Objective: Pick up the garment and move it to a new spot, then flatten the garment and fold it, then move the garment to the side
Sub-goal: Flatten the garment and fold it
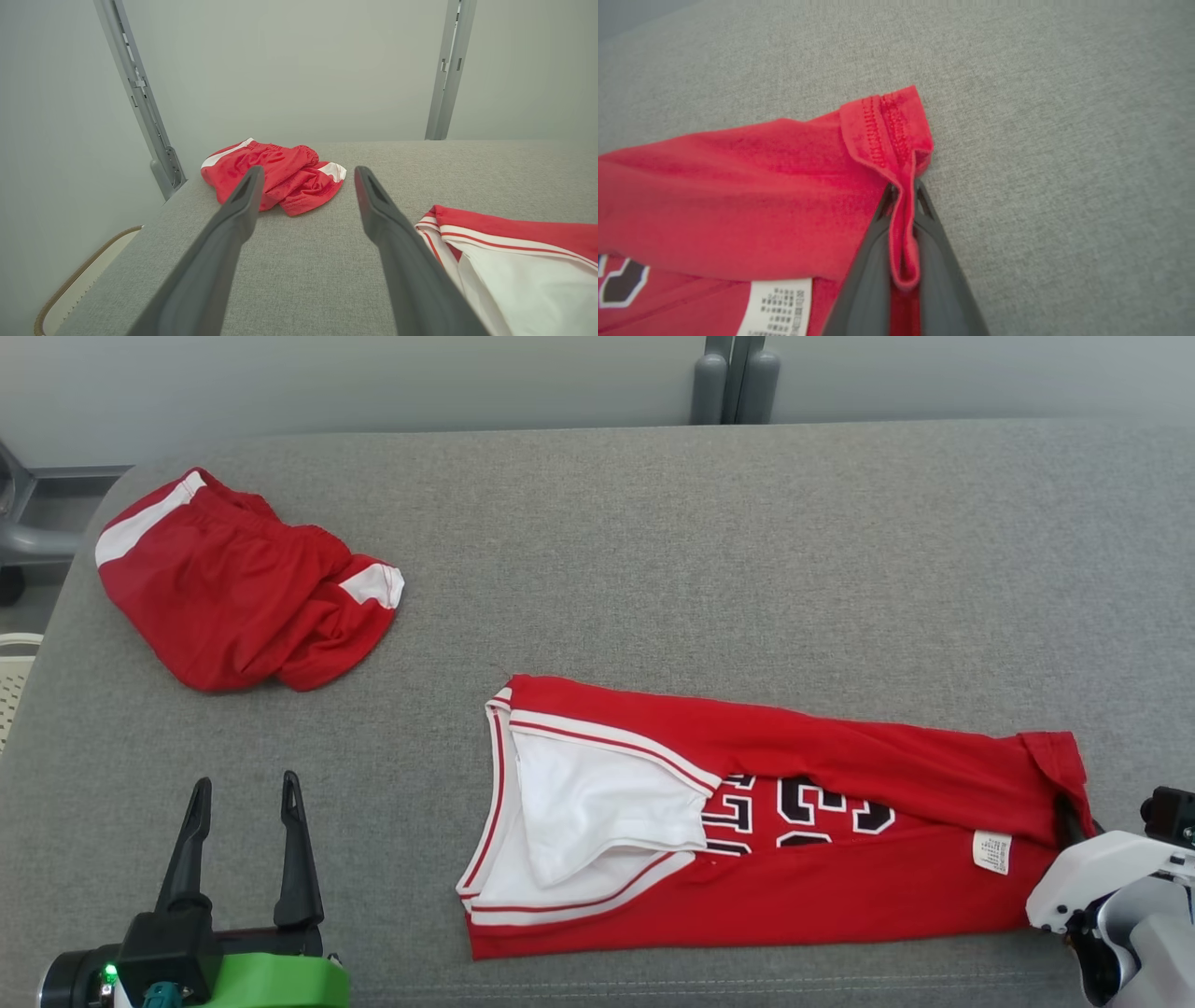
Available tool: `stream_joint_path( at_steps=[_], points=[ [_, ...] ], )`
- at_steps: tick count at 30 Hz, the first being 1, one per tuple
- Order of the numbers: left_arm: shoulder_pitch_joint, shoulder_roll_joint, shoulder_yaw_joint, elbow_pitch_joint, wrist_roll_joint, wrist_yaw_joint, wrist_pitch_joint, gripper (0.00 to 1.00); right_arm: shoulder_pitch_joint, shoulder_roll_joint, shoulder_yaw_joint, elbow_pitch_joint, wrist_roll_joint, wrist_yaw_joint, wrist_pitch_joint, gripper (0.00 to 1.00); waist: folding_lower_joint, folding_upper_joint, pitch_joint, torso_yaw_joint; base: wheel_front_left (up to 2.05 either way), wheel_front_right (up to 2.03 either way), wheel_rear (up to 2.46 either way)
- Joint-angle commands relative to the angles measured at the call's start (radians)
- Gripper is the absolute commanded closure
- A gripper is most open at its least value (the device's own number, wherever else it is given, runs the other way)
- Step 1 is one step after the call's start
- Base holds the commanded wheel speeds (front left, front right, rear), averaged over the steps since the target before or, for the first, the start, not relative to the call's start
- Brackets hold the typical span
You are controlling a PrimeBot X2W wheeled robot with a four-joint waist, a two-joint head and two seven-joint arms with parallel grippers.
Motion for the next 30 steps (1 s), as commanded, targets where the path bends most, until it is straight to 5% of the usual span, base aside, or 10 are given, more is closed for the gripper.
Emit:
stream_joint_path(
  at_steps=[1,11,16,21,30],
  points=[
    [-0.005,-0.002,0.006,0.001,0.002,-0.001,-0.002,0.0,-0.014,-0.018,0.002,0.003,0.007,-0.002,-0.007,1.0,0.0,0.0,0.001,-0.003,0.0,0.0,0.0],
    [-0.021,-0.004,0.003,0.006,0.002,-0.003,-0.002,0.0,-0.113,-0.124,-0.015,-0.031,-0.038,-0.002,-0.01,1.0,0.0,0.0,0.012,-0.035,0.0,0.0,0.0],
    [-0.014,-0.004,0.0,0.011,-0.008,0.001,-0.002,0.0,-0.121,-0.115,0.0,-0.063,-0.011,-0.002,-0.01,1.0,0.0,0.0,0.006,-0.043,0.0,0.0,0.0],
    [-0.001,-0.004,-0.001,0.016,-0.02,0.007,-0.003,0.0,-0.067,-0.084,0.118,-0.223,0.183,-0.001,0.062,1.0,0.0,0.0,-0.01,-0.055,0.0,0.0,0.0],
    [0.004,-0.004,-0.012,0.022,-0.023,0.001,-0.002,0.0,0.046,-0.17,0.314,-0.592,0.495,-0.001,0.174,1.0,0.0,0.0,-0.031,-0.056,0.0,0.0,0.0]
  ],
)
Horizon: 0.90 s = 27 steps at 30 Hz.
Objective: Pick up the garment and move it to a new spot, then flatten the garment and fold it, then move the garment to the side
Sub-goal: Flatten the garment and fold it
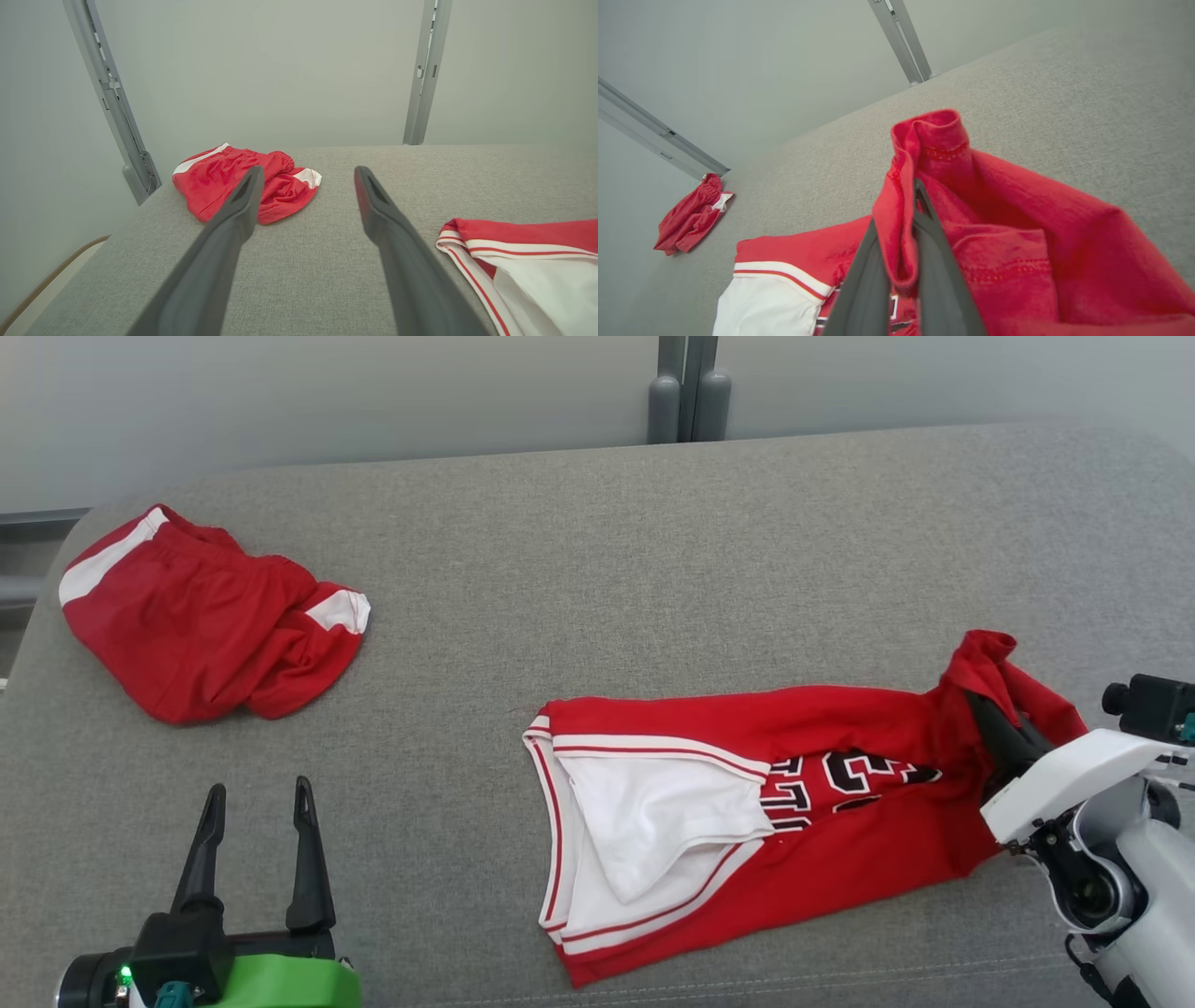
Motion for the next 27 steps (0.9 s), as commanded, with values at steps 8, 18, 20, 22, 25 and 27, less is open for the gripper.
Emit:
stream_joint_path(
  at_steps=[8,18,20,22,25,27],
  points=[
    [-0.006,0.0,-0.026,0.009,-0.012,-0.003,-0.002,0.0,0.056,-0.006,0.126,-0.189,0.137,0.0,0.033,1.0,0.0,0.0,-0.005,0.042,0.0,0.0,0.0],
    [-0.024,0.0,-0.053,0.024,-0.02,-0.001,-0.002,0.0,0.028,0.051,0.236,-0.26,0.201,0.0,0.035,1.0,0.0,0.0,-0.008,0.091,0.0,0.0,0.0],
    [-0.028,0.0,-0.061,0.028,-0.023,0.001,-0.002,0.0,0.013,0.065,0.257,-0.249,0.196,0.0,0.03,1.0,0.0,0.0,-0.011,0.101,0.0,0.0,0.0],
    [-0.03,0.0,-0.07,0.03,-0.025,0.003,-0.002,0.0,-0.001,0.085,0.278,-0.235,0.192,0.0,0.023,1.0,0.0,0.0,-0.013,0.111,0.0,0.0,0.0],
    [-0.033,0.0,-0.082,0.034,-0.03,0.004,-0.002,0.0,-0.027,0.115,0.3,-0.198,0.184,0.0,0.009,1.0,0.0,0.0,-0.016,0.125,0.0,0.0,0.0],
    [-0.04,0.0,-0.088,0.039,-0.033,0.002,-0.002,0.0,-0.047,0.138,0.314,-0.162,0.176,0.0,0.0,1.0,0.0,0.0,-0.016,0.135,0.0,0.0,0.0]
  ],
)
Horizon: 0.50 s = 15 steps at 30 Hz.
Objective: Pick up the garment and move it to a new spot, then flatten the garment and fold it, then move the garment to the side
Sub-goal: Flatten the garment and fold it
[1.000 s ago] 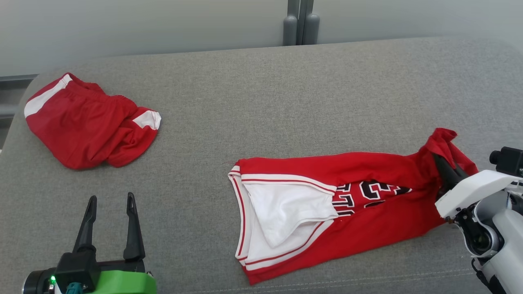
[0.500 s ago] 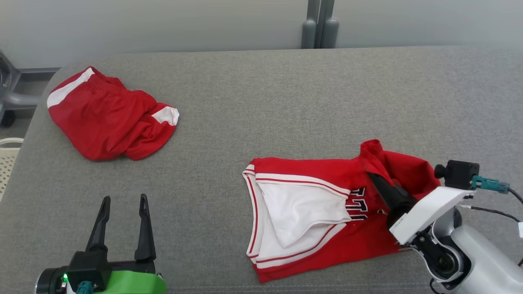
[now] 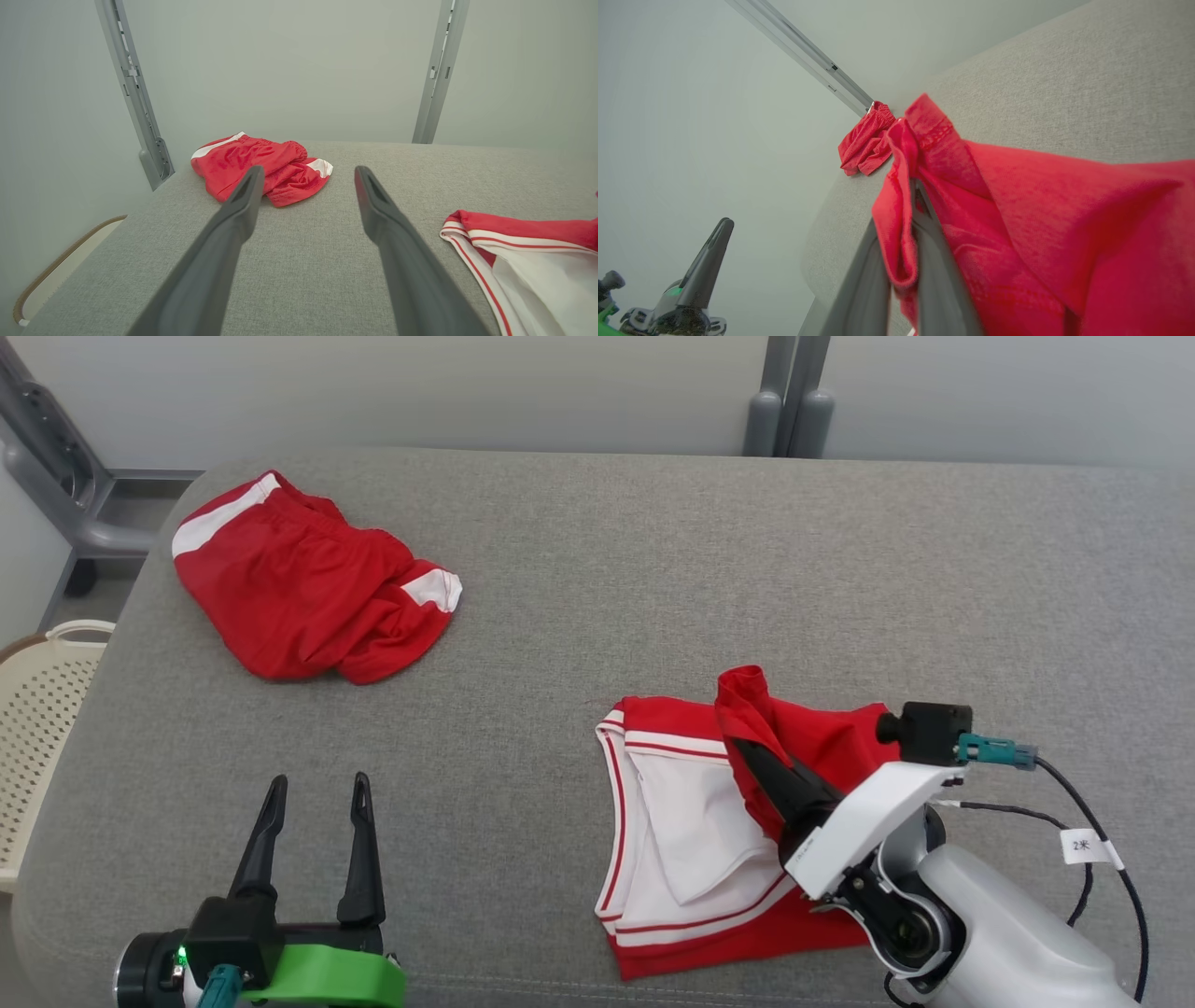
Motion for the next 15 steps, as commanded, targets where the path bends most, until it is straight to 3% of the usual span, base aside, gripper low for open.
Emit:
stream_joint_path(
  at_steps=[1,15],
  points=[
    [-0.018,0.0,-0.002,0.003,-0.008,0.0,-0.003,0.0,-0.015,0.009,0.011,0.021,-0.012,0.0,-0.001,1.0,0.0,0.0,-0.001,0.012,0.0,0.0,0.0],
    [-0.054,0.0,-0.092,0.035,-0.037,0.012,-0.002,0.0,-0.151,0.159,0.074,0.384,-0.065,0.0,-0.102,1.0,0.0,0.0,0.006,0.118,0.0,0.0,0.0]
  ],
)
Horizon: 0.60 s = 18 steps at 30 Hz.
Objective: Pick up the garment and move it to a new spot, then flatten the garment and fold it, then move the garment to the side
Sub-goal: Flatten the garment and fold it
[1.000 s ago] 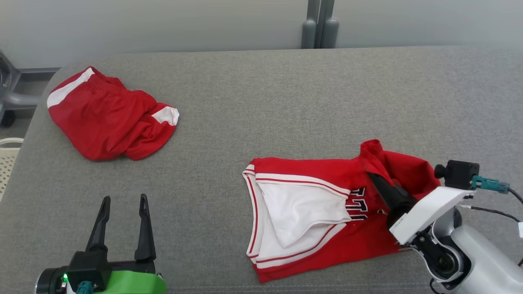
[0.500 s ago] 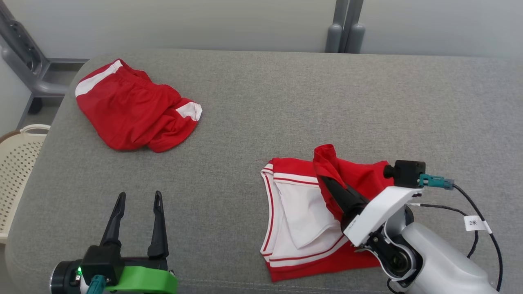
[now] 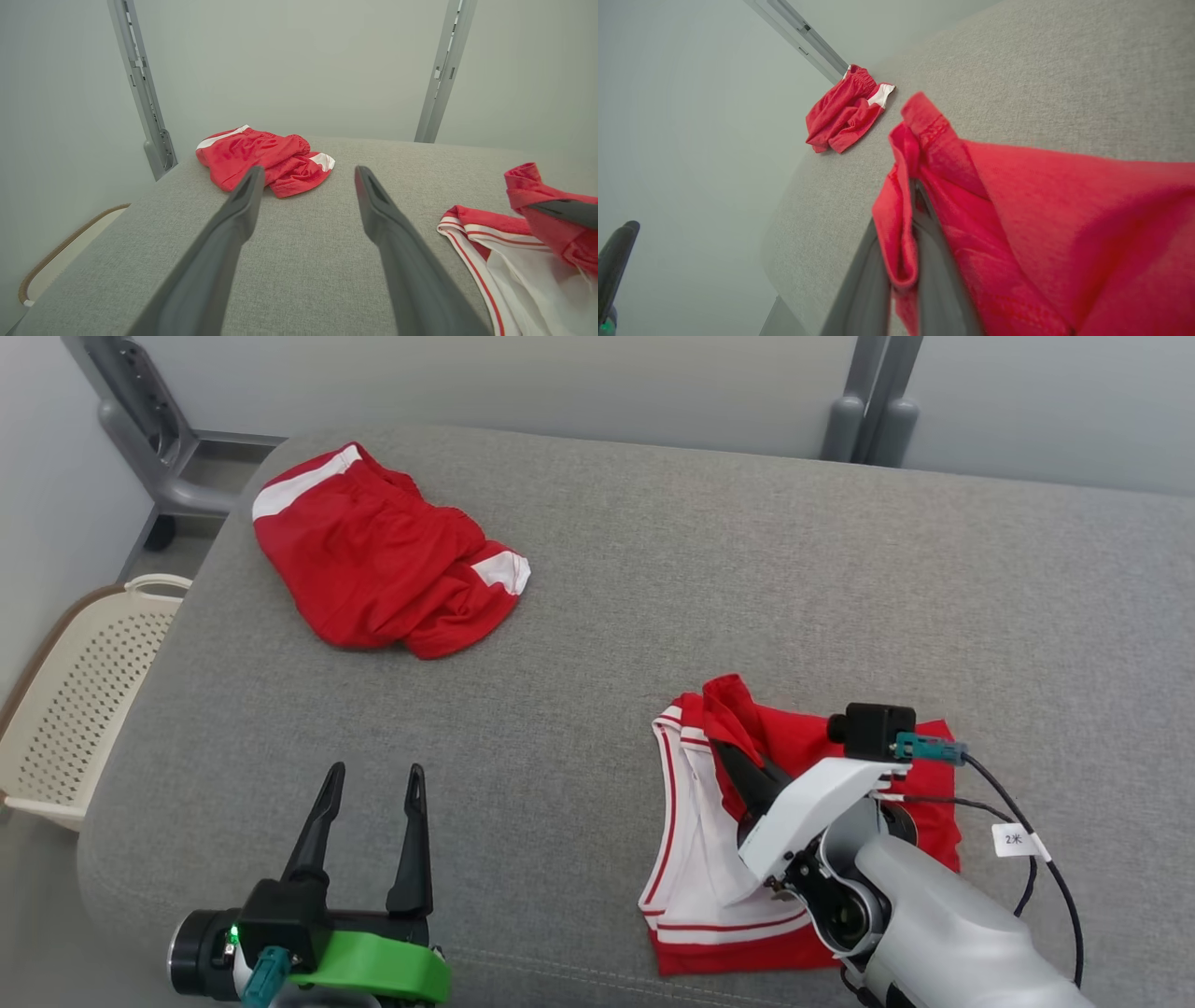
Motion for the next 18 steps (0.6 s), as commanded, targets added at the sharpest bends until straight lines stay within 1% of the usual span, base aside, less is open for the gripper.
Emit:
stream_joint_path(
  at_steps=[1,4,5,6,7,9,14,18],
  points=[
    [-0.014,0.0,-0.002,0.003,-0.01,0.005,-0.002,0.0,-0.012,0.007,0.004,0.028,-0.004,0.0,-0.012,1.0,0.0,0.0,-0.003,0.022,0.0,0.0,0.0],
    [-0.008,0.0,-0.009,0.007,-0.012,0.01,-0.002,0.0,-0.028,0.025,0.016,0.087,-0.006,0.0,-0.029,1.0,0.0,0.0,-0.006,0.034,0.0,0.0,0.0],
    [-0.006,0.0,-0.009,0.007,-0.012,0.011,-0.002,0.0,-0.031,0.03,0.019,0.098,-0.002,0.0,-0.034,0.74,0.0,0.0,-0.007,0.035,0.0,0.0,0.0],
    [-0.004,0.0,-0.008,0.007,-0.011,0.01,-0.002,0.0,-0.034,0.032,0.023,0.106,0.002,0.0,-0.036,0.32,0.0,0.0,-0.007,0.037,0.0,0.0,0.0],
    [-0.003,0.0,-0.007,0.008,-0.012,0.01,-0.002,0.0,-0.035,0.036,0.025,0.11,0.013,0.0,-0.04,0.0,0.0,0.0,-0.007,0.037,0.0,0.0,0.0],
    [0.0,0.0,-0.003,0.008,-0.012,0.012,-0.002,0.0,-0.044,0.034,0.03,0.112,0.022,0.0,-0.044,0.0,0.0,0.0,-0.006,0.035,0.0,0.0,0.0],
    [0.005,0.0,0.005,0.008,-0.012,0.014,-0.002,0.0,-0.041,0.016,0.025,0.063,0.054,0.0,-0.063,0.0,0.0,0.0,-0.007,0.024,0.0,0.0,0.0],
    [0.008,0.0,0.009,0.005,-0.009,0.014,-0.002,0.0,-0.009,-0.026,0.008,-0.035,0.08,0.0,-0.078,0.0,0.0,0.0,-0.008,0.01,0.0,0.0,0.0]
  ],
)
